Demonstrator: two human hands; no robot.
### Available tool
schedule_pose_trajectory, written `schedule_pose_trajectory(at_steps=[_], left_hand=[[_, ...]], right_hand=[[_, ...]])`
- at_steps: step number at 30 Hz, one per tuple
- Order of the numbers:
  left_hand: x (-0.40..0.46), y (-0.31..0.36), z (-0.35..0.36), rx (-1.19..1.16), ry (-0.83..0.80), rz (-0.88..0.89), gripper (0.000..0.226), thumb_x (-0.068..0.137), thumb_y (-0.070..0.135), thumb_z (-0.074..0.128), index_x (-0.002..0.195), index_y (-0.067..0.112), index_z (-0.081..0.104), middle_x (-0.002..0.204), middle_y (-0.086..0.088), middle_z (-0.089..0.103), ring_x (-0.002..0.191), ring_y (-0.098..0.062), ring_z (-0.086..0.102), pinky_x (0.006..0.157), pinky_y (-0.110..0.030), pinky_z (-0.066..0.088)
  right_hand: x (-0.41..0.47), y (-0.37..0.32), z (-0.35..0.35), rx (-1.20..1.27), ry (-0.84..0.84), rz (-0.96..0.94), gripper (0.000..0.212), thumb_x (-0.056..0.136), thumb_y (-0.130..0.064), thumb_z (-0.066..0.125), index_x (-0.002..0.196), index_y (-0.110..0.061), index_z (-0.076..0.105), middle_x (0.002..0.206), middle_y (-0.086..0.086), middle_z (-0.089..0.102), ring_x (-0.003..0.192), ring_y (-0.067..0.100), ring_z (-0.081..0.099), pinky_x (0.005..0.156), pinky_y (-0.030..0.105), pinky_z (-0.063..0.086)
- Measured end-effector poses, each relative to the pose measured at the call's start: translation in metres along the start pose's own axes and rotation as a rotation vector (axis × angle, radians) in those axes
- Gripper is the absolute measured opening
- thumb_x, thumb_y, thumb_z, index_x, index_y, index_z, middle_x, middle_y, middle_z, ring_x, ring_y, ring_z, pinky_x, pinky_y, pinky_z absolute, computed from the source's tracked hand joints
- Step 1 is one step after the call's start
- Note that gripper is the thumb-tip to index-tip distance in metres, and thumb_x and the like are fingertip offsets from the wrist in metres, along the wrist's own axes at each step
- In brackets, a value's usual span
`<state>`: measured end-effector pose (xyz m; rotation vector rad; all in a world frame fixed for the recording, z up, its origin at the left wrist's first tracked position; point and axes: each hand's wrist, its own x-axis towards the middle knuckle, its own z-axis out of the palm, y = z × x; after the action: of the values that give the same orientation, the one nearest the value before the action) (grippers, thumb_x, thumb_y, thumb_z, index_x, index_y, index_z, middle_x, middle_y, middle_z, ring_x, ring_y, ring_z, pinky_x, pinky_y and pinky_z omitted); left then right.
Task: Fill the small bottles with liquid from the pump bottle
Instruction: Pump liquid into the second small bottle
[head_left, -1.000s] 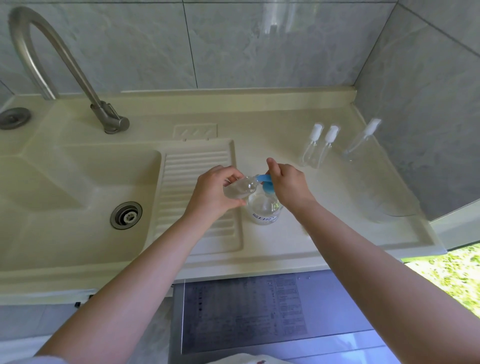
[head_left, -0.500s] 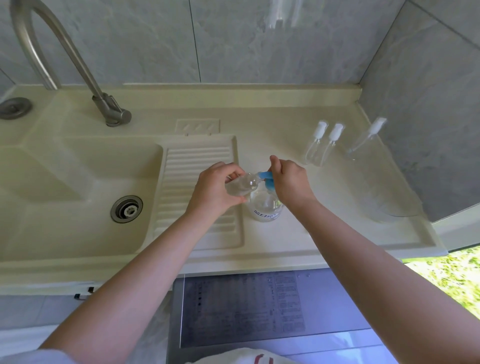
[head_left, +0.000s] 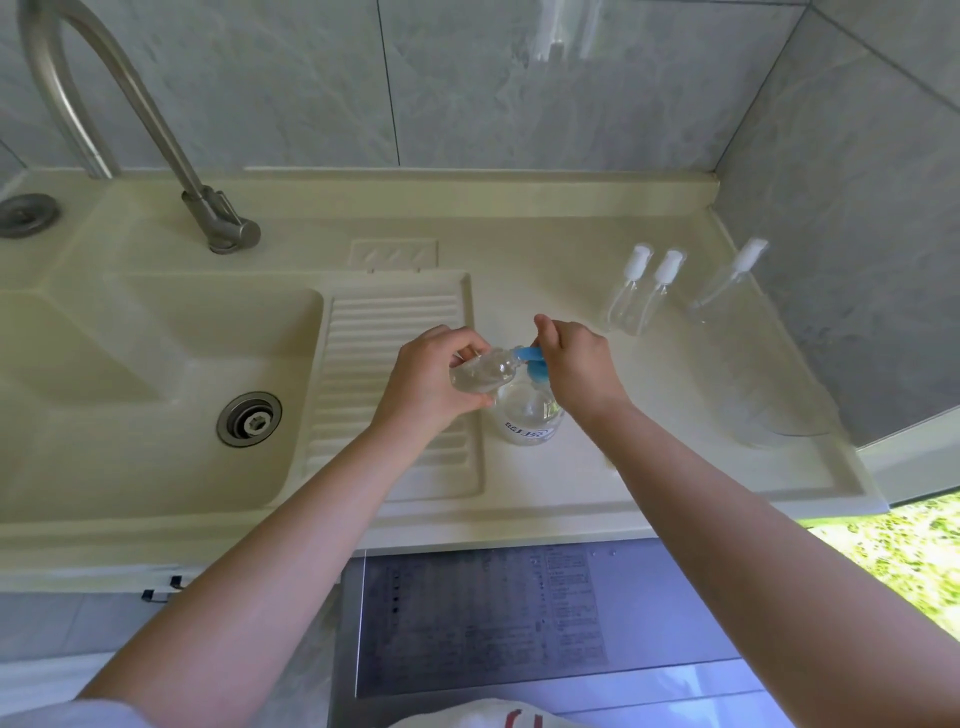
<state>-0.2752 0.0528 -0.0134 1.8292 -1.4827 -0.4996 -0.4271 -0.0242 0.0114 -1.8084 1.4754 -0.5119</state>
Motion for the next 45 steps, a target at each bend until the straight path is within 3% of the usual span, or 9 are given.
schedule_pose_trajectory(at_steps=[4, 8, 12, 17, 24, 27, 31, 41, 45], left_hand=[[0.000, 0.002, -0.001, -0.011, 0.010, 0.001, 0.051, 0.050, 0.014, 0.093, 0.093, 0.023, 0.070, 0.091, 0.006, 0.064, 0.083, -0.011, 0.060, 0.077, -0.014, 0.048], [0.000, 0.004, -0.003, -0.021, 0.023, 0.004, 0.052, 0.049, 0.014, 0.093, 0.094, 0.023, 0.070, 0.090, 0.006, 0.064, 0.083, -0.012, 0.061, 0.082, -0.026, 0.051], [0.000, 0.002, -0.002, -0.025, 0.025, 0.009, 0.052, 0.049, 0.014, 0.093, 0.094, 0.023, 0.070, 0.090, 0.006, 0.064, 0.083, -0.012, 0.061, 0.081, -0.024, 0.051], [0.001, -0.001, 0.000, 0.004, -0.003, 0.002, 0.051, 0.050, 0.014, 0.093, 0.095, 0.021, 0.071, 0.091, 0.005, 0.064, 0.082, -0.012, 0.060, 0.076, -0.013, 0.046], [0.001, 0.002, -0.002, -0.018, 0.015, -0.002, 0.051, 0.050, 0.014, 0.093, 0.095, 0.023, 0.070, 0.092, 0.004, 0.064, 0.082, -0.012, 0.060, 0.076, -0.014, 0.046], [0.001, 0.004, -0.003, -0.021, 0.016, 0.001, 0.051, 0.050, 0.014, 0.093, 0.094, 0.023, 0.070, 0.091, 0.005, 0.064, 0.081, -0.010, 0.060, 0.076, -0.016, 0.047], [0.001, 0.001, 0.000, -0.007, 0.002, 0.000, 0.050, 0.050, 0.013, 0.093, 0.094, 0.021, 0.071, 0.089, 0.006, 0.063, 0.079, -0.009, 0.059, 0.072, -0.005, 0.041], [0.001, 0.002, -0.002, -0.028, 0.007, 0.011, 0.050, 0.050, 0.011, 0.093, 0.094, 0.022, 0.071, 0.091, 0.004, 0.065, 0.081, -0.008, 0.060, 0.073, -0.001, 0.040], [0.002, 0.001, 0.000, -0.027, 0.002, 0.006, 0.050, 0.049, 0.011, 0.093, 0.093, 0.022, 0.070, 0.090, 0.005, 0.064, 0.080, -0.007, 0.059, 0.073, -0.002, 0.041]], right_hand=[[-0.002, -0.004, -0.008, -0.046, -0.064, 0.019, 0.054, 0.105, -0.042, 0.033, 0.095, 0.002, 0.063, 0.084, 0.016, 0.056, 0.079, 0.028, 0.047, 0.071, 0.031, 0.035], [0.000, -0.006, -0.013, 0.000, -0.088, 0.078, 0.056, 0.105, -0.042, 0.031, 0.109, 0.002, 0.065, 0.099, 0.018, 0.060, 0.091, 0.030, 0.053, 0.079, 0.033, 0.041], [0.000, -0.006, -0.012, -0.054, -0.110, 0.004, 0.041, 0.106, -0.031, 0.037, 0.116, -0.002, 0.063, 0.097, 0.017, 0.058, 0.087, 0.028, 0.048, 0.074, 0.032, 0.036], [-0.001, -0.002, -0.003, -0.074, -0.048, -0.056, 0.045, 0.107, -0.028, 0.034, 0.101, 0.006, 0.062, 0.087, 0.020, 0.058, 0.085, 0.036, 0.052, 0.074, 0.038, 0.039], [0.002, -0.005, -0.014, 0.014, -0.102, 0.108, 0.058, 0.104, -0.047, 0.033, 0.108, 0.000, 0.067, 0.097, 0.011, 0.058, 0.088, 0.026, 0.052, 0.074, 0.031, 0.038], [0.003, -0.005, -0.012, -0.013, -0.085, 0.063, 0.058, 0.105, -0.043, 0.031, 0.106, 0.003, 0.065, 0.091, 0.012, 0.056, 0.082, 0.026, 0.049, 0.069, 0.031, 0.036], [0.001, -0.001, -0.002, -0.088, -0.031, -0.038, 0.054, 0.107, -0.037, 0.027, 0.102, 0.004, 0.061, 0.087, 0.018, 0.057, 0.080, 0.029, 0.049, 0.074, 0.034, 0.038], [0.009, -0.001, -0.011, 0.036, -0.139, 0.133, 0.056, 0.102, -0.050, 0.033, 0.106, -0.005, 0.067, 0.105, 0.012, 0.063, 0.087, 0.025, 0.053, 0.077, 0.033, 0.040], [0.006, -0.002, -0.006, -0.044, -0.089, 0.042, 0.056, 0.106, -0.043, 0.028, 0.105, 0.001, 0.063, 0.092, 0.014, 0.057, 0.082, 0.027, 0.049, 0.074, 0.030, 0.035]])
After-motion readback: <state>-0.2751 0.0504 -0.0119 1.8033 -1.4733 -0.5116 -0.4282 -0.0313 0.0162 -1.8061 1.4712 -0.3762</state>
